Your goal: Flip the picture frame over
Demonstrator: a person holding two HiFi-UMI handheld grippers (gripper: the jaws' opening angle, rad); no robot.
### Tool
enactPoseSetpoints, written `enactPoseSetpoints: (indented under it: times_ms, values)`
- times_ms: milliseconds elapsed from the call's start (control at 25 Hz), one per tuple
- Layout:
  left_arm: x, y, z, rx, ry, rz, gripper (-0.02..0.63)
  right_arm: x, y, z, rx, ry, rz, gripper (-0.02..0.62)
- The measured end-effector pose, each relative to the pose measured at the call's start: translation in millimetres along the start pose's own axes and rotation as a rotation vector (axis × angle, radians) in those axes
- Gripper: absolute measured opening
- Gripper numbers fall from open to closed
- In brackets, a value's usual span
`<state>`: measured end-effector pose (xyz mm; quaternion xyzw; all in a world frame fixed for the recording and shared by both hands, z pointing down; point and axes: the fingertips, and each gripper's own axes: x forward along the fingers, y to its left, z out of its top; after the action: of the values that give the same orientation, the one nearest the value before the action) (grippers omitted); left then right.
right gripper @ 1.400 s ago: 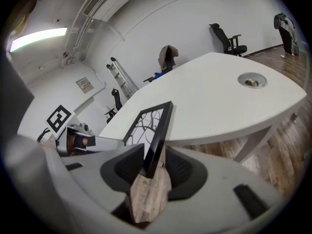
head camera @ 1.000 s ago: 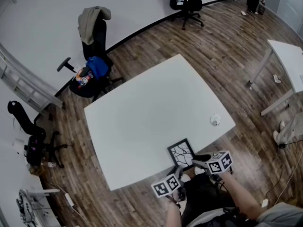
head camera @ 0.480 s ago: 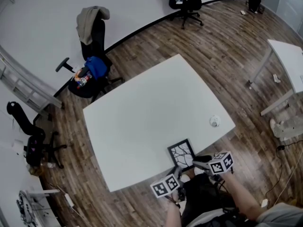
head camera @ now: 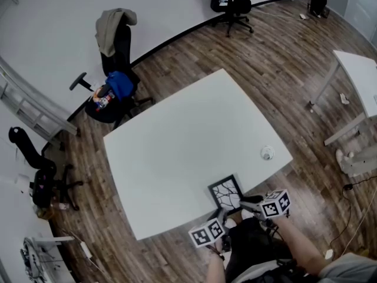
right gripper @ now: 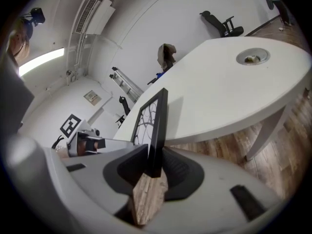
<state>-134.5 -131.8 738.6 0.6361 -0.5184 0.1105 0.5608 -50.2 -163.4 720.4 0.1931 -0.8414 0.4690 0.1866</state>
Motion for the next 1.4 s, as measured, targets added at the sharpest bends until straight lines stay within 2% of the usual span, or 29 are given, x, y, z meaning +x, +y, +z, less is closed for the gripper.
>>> enactPoseSetpoints:
  times_ms: [200,480,680,760,920,1080,1240,1400]
  values:
    - [0.5,-0.6,2.4,0.018,0.004,0.01,0.084,-1.5,1.4,4.6,0.001,0.009,-0.03,0.089]
    - [0.2,-4.2,2.8,0.022,0.019,0.04,0.084,-4.8,-0.5,4.0,0.099,0.046,-0.097,0.089]
    - [-5.7,-5.5,13.1,0.101,0.005,0.109,0.084,-8.9,3.3,10.7,0.087,0.044,-0.118,0.089]
    - [-7.8,-8.9,19.2,0.118,-0.012,0.112,0.084,-11.9,3.8,13.4,0.074,0.042,-0.126,0.089]
    - [-11.0,-23.6,29.1,0.101,-0.036,0.047,0.084,-19.0,8.6,17.2,0.086,0.037,-0.145,0.084]
    - [-7.0,-38.6,35.3,0.084,-0.05,-0.016,0.084,-22.1,16.7,27.1,0.123,-0.008,-0.118,0.081]
    - [-5.9,-59.2,40.9,0.045,-0.071,-0.11,0.084,-25.1,21.6,31.1,0.087,-0.016,-0.123,0.078]
    - [-5.5,-75.3,47.5,0.042,-0.061,-0.165,0.121,-24.6,29.3,36.2,0.047,-0.019,-0.133,0.078]
